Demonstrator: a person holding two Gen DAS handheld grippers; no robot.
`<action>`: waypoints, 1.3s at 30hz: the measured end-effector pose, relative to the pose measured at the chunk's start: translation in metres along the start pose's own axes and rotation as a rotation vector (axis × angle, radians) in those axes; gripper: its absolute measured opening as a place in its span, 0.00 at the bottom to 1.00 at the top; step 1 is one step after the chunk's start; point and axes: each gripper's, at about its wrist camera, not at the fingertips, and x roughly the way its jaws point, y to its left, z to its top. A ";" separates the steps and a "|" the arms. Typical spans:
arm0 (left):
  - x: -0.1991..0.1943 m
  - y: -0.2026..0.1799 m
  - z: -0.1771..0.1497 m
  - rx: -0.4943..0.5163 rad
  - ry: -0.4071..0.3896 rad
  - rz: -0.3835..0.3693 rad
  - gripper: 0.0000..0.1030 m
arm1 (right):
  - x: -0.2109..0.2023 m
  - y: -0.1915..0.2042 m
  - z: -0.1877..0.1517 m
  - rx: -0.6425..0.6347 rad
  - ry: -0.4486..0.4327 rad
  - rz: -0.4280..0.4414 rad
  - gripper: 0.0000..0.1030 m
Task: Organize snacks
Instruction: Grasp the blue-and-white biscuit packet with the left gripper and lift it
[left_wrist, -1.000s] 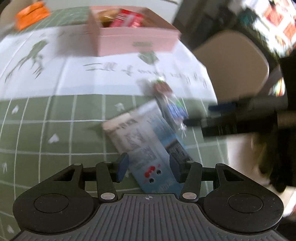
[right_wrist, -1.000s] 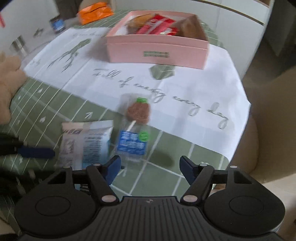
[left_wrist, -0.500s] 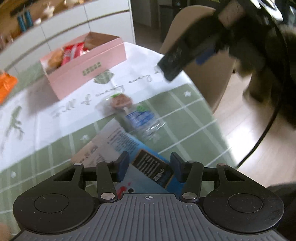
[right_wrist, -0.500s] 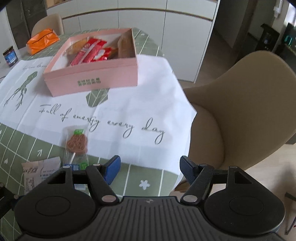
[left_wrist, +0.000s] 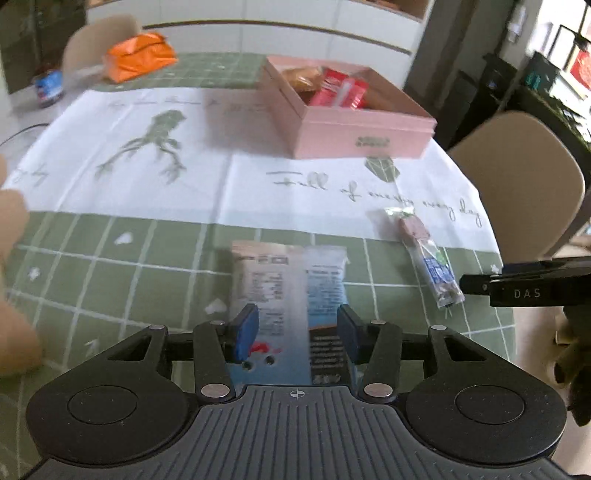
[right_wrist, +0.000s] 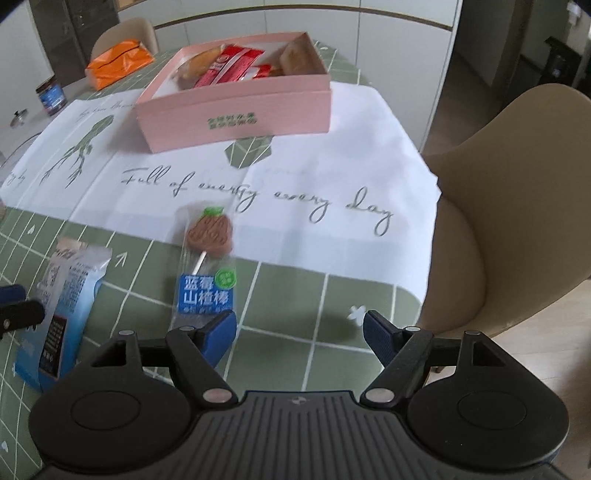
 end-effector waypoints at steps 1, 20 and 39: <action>0.006 -0.007 0.001 0.034 0.014 0.009 0.50 | 0.001 0.000 -0.001 -0.007 -0.002 0.000 0.74; 0.041 -0.007 0.013 0.102 0.116 0.061 0.89 | -0.009 -0.029 0.017 0.057 -0.023 0.040 0.77; 0.030 0.015 0.007 0.059 0.079 -0.003 0.82 | 0.017 0.019 0.010 -0.027 0.075 0.039 1.00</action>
